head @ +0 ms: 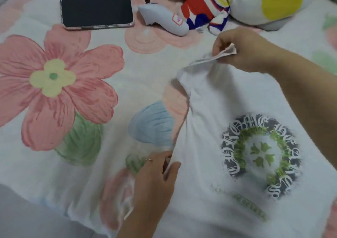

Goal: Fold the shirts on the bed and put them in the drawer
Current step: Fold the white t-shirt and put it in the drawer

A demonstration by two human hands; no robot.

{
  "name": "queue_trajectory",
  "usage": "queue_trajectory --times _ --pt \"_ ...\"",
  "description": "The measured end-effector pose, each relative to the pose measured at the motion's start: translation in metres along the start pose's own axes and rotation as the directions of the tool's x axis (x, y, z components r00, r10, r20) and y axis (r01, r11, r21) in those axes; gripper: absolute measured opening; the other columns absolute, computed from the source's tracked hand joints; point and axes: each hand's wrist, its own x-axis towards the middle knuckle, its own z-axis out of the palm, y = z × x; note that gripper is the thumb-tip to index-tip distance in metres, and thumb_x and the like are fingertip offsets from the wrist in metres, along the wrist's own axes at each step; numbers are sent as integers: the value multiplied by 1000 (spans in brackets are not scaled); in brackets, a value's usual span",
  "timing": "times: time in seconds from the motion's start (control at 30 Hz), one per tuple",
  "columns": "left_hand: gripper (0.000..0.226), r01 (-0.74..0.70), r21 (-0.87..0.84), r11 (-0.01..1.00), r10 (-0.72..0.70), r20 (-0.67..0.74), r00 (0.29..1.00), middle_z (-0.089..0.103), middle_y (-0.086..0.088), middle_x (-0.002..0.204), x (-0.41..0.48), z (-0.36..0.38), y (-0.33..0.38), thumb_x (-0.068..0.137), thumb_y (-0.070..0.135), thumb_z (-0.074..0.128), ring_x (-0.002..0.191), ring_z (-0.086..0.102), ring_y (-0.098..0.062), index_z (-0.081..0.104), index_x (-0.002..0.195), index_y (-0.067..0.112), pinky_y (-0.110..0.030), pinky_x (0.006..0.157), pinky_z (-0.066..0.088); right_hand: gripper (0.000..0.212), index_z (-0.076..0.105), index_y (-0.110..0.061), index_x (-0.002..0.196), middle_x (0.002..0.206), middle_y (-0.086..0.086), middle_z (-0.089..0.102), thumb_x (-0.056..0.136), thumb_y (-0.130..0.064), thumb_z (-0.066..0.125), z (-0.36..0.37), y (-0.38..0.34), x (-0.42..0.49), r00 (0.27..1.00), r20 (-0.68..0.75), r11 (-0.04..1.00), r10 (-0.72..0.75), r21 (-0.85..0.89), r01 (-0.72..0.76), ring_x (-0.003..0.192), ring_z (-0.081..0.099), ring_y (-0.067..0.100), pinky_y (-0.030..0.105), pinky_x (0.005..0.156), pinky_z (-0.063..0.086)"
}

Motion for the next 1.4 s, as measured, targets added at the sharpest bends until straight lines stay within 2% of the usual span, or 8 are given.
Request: queue_trajectory --times 0.2,0.4,0.6,0.77,0.9,1.03,1.23,1.4 --pt "28 -362 100 927 324 274 905 62 1 66 -36 16 48 74 30 49 40 54 -15 58 100 26 -19 33 40 43 66 -7 76 102 26 55 59 29 49 -28 71 -124 975 12 973 221 -64 -220 94 56 39 8 67 37" --pt "58 -342 449 826 -100 712 695 41 -10 102 -72 58 75 94 43 42 110 51 -24 20 143 23 -29 57 34 42 65 -9 101 129 19 42 75 15 45 2 120 -197 762 1 755 647 -136 -641 121 41 34 35 95 35" --pt "47 -353 369 859 156 468 870 68 -13 101 -85 59 49 89 40 34 92 65 -32 71 106 17 -34 73 52 43 51 -12 125 132 19 41 82 -8 50 43 81 -194 656 -416 732 630 34 -681 119 41 39 49 94 38" --pt "52 -477 464 747 235 487 841 39 -10 146 -94 69 -2 96 44 15 140 16 -28 44 135 25 -40 109 14 76 10 -24 143 142 17 23 85 -37 58 69 82 -180 251 -189 313 949 497 -809 123 37 38 46 98 35" --pt "50 -482 465 742 239 488 839 37 -11 144 -100 67 -16 95 47 17 132 30 -29 38 134 24 -42 108 20 57 25 -22 138 138 12 40 89 -11 52 75 101 -188 283 -276 395 918 673 -626 95 57 23 28 80 45" --pt "57 -470 480 741 238 467 852 38 -11 143 -107 62 -13 92 55 13 132 29 -29 38 134 26 -44 104 22 58 30 -18 139 137 15 34 88 -25 56 63 112 -191 211 -450 409 868 403 -819 123 38 30 32 98 30" --pt "54 -501 499 707 347 373 861 27 -6 149 -65 86 19 95 46 20 139 20 -30 35 141 22 -46 112 2 57 25 -12 146 154 17 15 96 -40 26 103 49 -148 814 -347 875 467 43 -483 143 11 32 39 114 10" --pt "56 -549 526 649 346 438 830 26 -9 149 -65 95 -10 90 47 29 140 18 -28 32 141 25 -45 112 7 57 1 -32 148 158 -1 -2 95 -50 15 133 85 -127 844 -285 857 454 -118 -501 145 -3 20 40 114 -7"
